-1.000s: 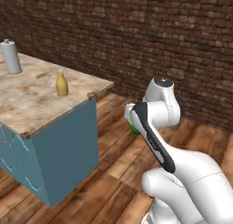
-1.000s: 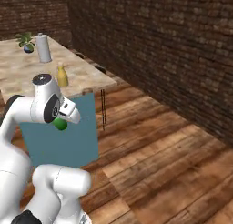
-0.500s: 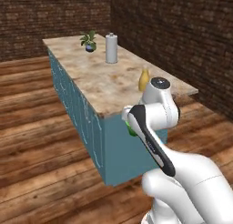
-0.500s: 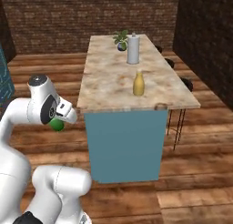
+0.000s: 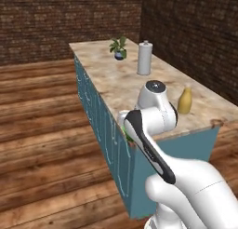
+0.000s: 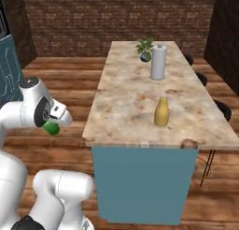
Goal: Place the pitcher and cup on the dining counter for serving.
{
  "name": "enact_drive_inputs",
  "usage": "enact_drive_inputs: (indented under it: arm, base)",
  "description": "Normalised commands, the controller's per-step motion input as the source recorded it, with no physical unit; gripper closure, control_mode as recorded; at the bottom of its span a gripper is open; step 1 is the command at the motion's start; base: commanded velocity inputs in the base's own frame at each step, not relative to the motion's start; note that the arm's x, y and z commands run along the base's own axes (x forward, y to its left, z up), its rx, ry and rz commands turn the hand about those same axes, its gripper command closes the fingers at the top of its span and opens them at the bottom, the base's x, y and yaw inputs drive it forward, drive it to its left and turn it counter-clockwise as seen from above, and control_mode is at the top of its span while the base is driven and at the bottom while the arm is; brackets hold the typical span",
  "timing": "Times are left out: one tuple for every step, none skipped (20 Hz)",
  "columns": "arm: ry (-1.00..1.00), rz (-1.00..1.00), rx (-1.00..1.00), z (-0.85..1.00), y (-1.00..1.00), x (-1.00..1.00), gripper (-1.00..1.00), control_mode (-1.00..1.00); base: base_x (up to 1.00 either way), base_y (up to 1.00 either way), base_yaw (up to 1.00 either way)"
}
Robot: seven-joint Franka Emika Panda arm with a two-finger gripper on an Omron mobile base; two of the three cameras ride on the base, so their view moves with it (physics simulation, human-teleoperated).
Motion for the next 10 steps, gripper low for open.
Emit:
enact_drive_inputs:
  arm:
    - [0.00,0.00,0.00,0.00,0.00,0.00,1.00,1.00]
    - [0.00,0.00,0.00,0.00,0.00,0.00,1.00,1.00]
    - [0.00,0.00,0.00,0.00,0.00,0.00,1.00,1.00]
    - [0.00,0.00,0.00,0.00,0.00,0.00,1.00,1.00]
    - [0.00,0.00,0.00,0.00,0.00,0.00,1.00,1.00]
    - [0.00,0.00,0.00,0.00,0.00,0.00,1.00,1.00]
    - [0.00,0.00,0.00,0.00,0.00,0.00,1.00,1.00]
    - [0.00,0.00,0.00,0.00,0.00,0.00,1.00,1.00]
    - [0.00,0.00,0.00,0.00,0.00,0.00,1.00,1.00]
    - [0.00,0.00,0.00,0.00,0.00,0.00,1.00,1.00]
  base:
    - [0.82,-0.28,0.01]
    - [0.85,-0.19,0.00]
    - [0.89,-0.12,0.00]
    - [0.89,-0.11,0.01]
    - [0.82,-0.16,0.02]
    - [0.75,-0.26,0.03]
    - [0.65,-0.33,0.02]
    - [0.55,-0.41,0.01]
    - [0.49,-0.43,0.00]
    - [0.44,-0.43,0.00]
